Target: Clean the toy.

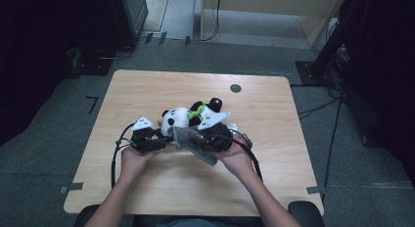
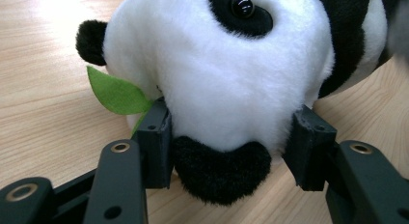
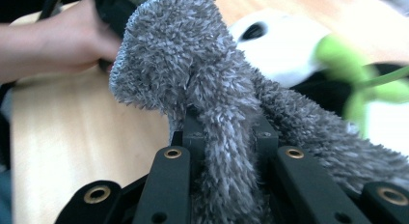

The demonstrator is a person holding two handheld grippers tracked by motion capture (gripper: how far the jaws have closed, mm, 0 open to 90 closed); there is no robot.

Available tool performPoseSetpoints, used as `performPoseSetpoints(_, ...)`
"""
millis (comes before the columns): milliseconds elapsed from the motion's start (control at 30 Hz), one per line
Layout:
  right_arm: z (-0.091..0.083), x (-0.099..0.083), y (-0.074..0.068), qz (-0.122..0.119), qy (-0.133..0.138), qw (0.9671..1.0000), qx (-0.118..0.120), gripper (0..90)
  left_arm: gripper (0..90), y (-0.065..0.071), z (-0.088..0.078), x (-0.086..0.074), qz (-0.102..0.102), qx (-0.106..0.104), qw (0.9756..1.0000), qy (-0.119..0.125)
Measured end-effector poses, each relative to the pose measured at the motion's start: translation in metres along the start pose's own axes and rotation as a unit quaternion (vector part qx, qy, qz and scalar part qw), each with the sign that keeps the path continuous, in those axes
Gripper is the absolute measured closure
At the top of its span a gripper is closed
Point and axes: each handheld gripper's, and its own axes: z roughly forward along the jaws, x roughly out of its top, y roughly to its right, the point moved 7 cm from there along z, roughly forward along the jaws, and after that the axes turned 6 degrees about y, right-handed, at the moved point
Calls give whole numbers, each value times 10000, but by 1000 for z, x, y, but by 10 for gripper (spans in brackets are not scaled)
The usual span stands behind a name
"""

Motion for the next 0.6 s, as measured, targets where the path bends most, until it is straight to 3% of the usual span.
performPoseSetpoints(67,9,-15,-12,-11,-167,9997,166,757,419,0,0,0,-30,-12,10000,-24)
performPoseSetpoints(367,48,-45,-22,93,-656,9968,437,757,411,2,0,1,-16,2,10000,-74)
performPoseSetpoints(567,71,-41,-19,250,-445,9978,414,757,416,5,-1,0,108,52,9998,-127)
performPoseSetpoints(600,77,-37,-17,258,-383,9985,282,758,417,5,-1,0,136,68,9998,-132)
